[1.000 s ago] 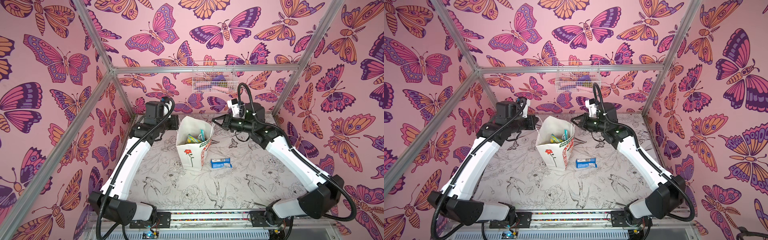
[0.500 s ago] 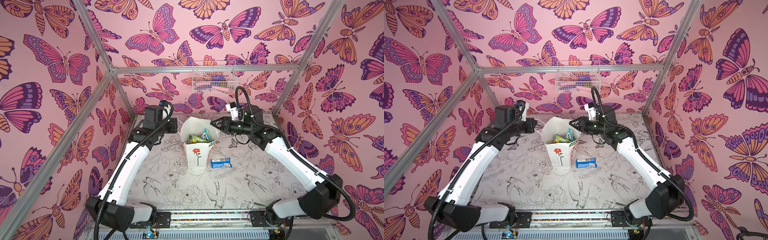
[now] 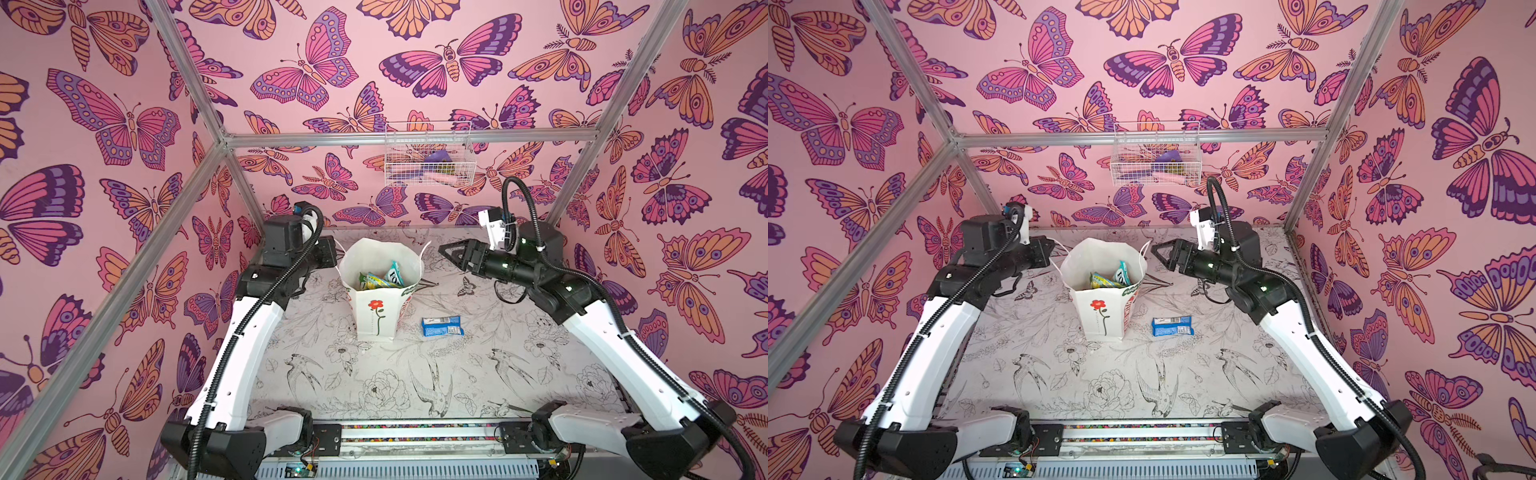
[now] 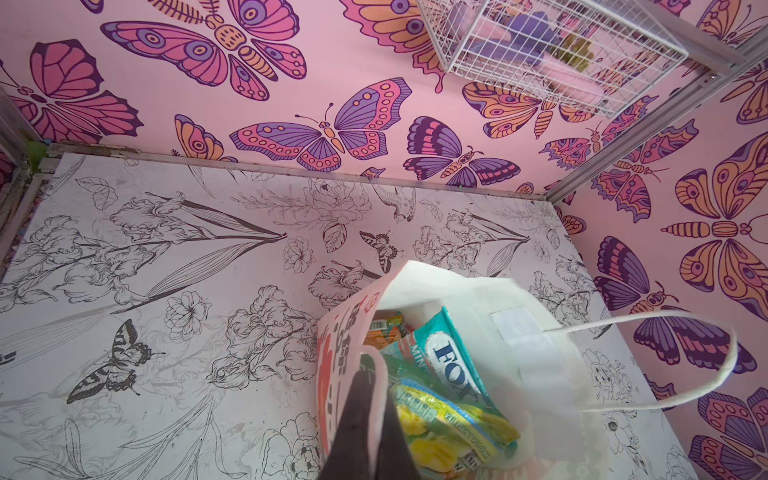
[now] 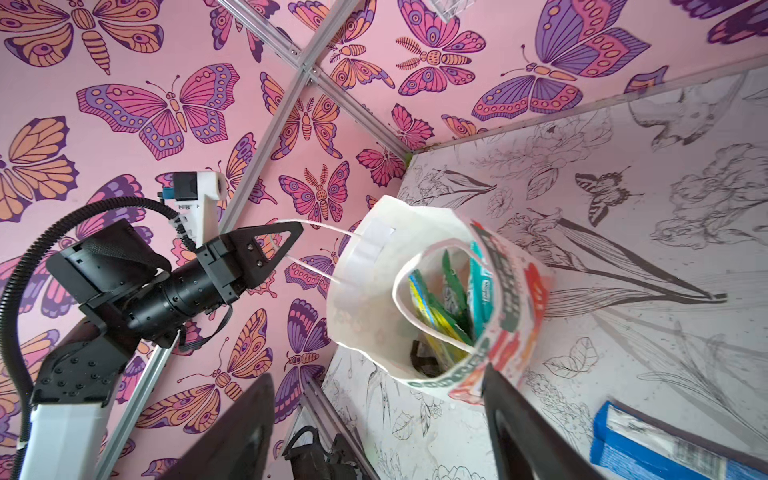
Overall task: Place the snacks into the paper bag
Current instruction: 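Move the open right gripper down over the blue snack pack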
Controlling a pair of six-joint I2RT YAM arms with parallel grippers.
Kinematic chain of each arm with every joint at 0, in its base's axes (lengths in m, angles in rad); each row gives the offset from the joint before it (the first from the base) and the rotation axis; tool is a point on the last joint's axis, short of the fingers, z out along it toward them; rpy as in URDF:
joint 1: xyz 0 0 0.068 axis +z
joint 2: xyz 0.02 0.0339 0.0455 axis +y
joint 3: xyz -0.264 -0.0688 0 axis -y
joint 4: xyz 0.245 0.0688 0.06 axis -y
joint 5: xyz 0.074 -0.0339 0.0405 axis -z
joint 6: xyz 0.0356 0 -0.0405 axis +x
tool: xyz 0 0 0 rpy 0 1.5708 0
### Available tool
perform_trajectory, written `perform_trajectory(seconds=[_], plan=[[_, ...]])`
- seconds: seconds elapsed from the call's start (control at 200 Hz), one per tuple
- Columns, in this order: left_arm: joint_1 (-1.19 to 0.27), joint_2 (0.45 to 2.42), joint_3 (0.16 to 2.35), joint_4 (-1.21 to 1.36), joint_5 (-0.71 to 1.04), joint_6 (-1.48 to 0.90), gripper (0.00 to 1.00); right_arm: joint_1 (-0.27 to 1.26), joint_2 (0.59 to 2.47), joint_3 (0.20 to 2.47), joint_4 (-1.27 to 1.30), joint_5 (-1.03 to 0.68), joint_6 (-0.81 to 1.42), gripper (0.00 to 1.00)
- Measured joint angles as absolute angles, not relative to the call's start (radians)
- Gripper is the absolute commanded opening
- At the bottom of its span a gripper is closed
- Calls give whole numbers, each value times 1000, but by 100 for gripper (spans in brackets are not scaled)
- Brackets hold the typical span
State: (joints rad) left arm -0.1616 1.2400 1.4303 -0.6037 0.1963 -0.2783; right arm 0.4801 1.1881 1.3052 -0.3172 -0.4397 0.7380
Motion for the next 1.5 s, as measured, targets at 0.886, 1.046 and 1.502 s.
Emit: perform_trajectory(seconds=[0.886, 1.046, 1.502], plan=[[-150, 1142, 1249, -393, 327, -277, 0, 464, 1374, 1039, -601, -228, 548, 77], [-144, 1137, 1239, -389, 334, -274, 0, 451, 1476, 1039, -593, -235, 545, 75], [-118, 1126, 1220, -366, 346, -276, 0, 401, 1633, 1013, -519, -261, 538, 62]])
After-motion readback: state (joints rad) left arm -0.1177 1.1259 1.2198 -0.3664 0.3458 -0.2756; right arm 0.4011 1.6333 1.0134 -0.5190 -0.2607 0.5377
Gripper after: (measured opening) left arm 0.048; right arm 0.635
